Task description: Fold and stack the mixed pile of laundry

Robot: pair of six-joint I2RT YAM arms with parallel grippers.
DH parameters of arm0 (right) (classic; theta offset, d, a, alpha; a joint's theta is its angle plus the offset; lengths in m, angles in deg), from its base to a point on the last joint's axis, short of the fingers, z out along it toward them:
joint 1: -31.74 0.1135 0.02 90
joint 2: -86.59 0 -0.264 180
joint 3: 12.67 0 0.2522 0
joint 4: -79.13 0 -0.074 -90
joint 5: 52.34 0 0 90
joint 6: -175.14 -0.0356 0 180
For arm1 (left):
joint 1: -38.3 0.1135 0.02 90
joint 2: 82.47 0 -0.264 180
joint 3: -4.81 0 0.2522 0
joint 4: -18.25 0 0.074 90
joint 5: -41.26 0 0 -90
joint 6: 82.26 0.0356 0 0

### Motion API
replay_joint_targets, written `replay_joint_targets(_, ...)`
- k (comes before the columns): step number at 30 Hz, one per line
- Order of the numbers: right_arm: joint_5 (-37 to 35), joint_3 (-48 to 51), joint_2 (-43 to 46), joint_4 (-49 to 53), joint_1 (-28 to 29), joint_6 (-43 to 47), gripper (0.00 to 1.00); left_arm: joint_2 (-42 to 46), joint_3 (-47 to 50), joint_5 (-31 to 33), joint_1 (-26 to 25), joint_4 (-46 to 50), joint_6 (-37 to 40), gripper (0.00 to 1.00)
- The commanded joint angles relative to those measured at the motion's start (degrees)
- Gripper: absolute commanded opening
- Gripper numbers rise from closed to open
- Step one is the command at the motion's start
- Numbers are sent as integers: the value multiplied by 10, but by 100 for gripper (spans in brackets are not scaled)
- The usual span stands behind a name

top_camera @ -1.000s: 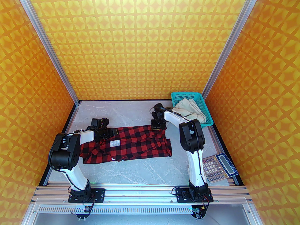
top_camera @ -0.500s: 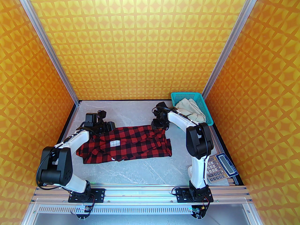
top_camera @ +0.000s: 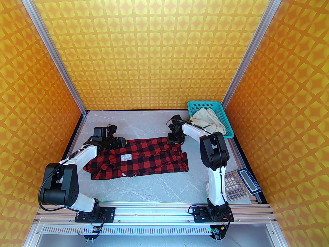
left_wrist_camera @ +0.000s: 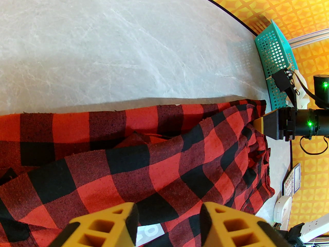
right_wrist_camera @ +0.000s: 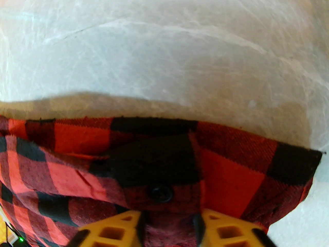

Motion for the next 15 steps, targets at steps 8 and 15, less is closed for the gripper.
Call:
replay_joint_targets(8, 10, 23, 89, 17, 4, -25, 0, -4, 13, 4, 2, -9, 3, 45)
replay_joint_targets(15, 22, 104, 170, -6, 6, -56, 0, -8, 11, 2, 2, -11, 3, 45)
